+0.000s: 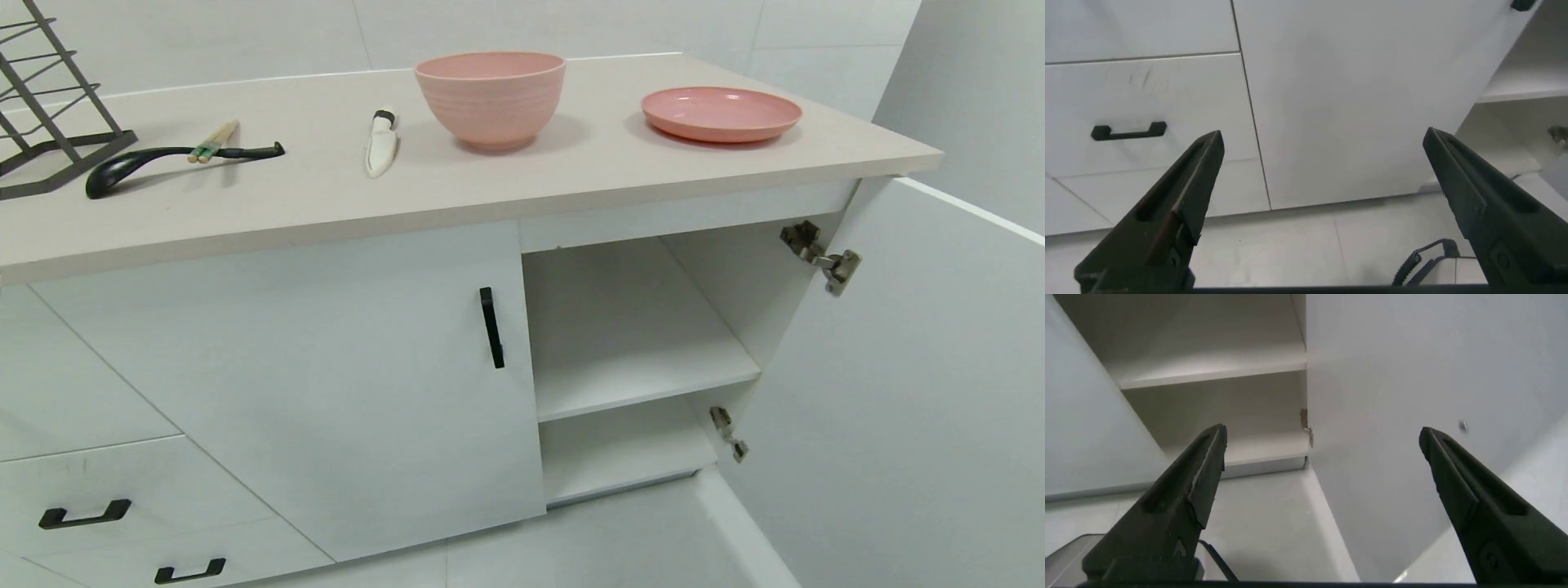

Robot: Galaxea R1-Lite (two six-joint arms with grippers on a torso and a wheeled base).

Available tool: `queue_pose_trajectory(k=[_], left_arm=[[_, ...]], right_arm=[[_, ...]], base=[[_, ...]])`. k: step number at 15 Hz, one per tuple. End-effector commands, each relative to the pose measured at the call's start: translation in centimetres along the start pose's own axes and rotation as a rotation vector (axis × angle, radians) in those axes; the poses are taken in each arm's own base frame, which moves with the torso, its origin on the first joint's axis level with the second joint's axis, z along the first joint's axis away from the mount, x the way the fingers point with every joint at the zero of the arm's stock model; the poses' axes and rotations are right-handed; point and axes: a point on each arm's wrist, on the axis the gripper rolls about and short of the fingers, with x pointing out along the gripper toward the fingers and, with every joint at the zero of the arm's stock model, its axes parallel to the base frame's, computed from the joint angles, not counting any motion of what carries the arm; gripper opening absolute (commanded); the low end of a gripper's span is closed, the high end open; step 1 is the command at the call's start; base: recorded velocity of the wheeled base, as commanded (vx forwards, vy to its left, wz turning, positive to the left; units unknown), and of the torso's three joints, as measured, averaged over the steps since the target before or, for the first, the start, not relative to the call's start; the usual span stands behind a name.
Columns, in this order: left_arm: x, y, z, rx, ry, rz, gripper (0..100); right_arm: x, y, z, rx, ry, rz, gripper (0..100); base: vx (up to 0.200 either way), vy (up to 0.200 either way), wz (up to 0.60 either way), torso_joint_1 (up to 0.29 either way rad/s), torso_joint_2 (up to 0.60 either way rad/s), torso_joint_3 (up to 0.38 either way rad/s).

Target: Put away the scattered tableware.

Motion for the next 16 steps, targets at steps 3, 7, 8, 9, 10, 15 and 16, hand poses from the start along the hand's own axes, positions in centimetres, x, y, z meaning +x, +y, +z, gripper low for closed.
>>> queue_pose_trajectory(k=[3, 7, 8, 9, 10, 15, 16], left_arm=[[0.01, -0.01, 0.02, 0.001, 0.000, 0.004, 100], [0.01, -0.01, 0.02, -0.001, 0.000, 0.002, 100], [0.01, -0.01, 0.02, -0.001, 0.000, 0.002, 100], [0.01, -0.01, 0.02, 0.001, 0.000, 0.002, 100], [0.01, -0.01, 0.02, 0.001, 0.000, 0.002, 100], [0.01, -0.01, 0.02, 0.001, 0.000, 0.002, 100], [0.01, -0.01, 0.02, 0.001, 0.000, 0.002, 100]], right_arm=[[0.00, 0.00, 0.01, 0.001, -0.001, 0.002, 100], [0.00, -0.01, 0.01, 0.002, -0.001, 0.000, 100], [0.00, -0.01, 0.01, 0.002, -0.001, 0.000, 100], [0.00, -0.01, 0.01, 0.002, -0.001, 0.000, 100], [0.00, -0.01, 0.01, 0.002, -0.001, 0.000, 100], [0.00, -0.01, 0.01, 0.002, -0.001, -0.001, 100], [0.00, -0.01, 0.01, 0.002, -0.001, -0.001, 100]], base=[[0.000, 0.200, 0.00, 0.007, 0.01, 0.001], [0.000, 0.050, 0.00, 0.001, 0.00, 0.001], [0.000, 0.000, 0.00, 0.000, 0.00, 0.000], [0.000, 0.000, 0.00, 0.000, 0.00, 0.000], [0.000, 0.000, 0.00, 0.000, 0.00, 0.000], [0.200, 0.000, 0.00, 0.000, 0.00, 0.003], [0.000, 0.000, 0.00, 0.000, 0.00, 0.000]])
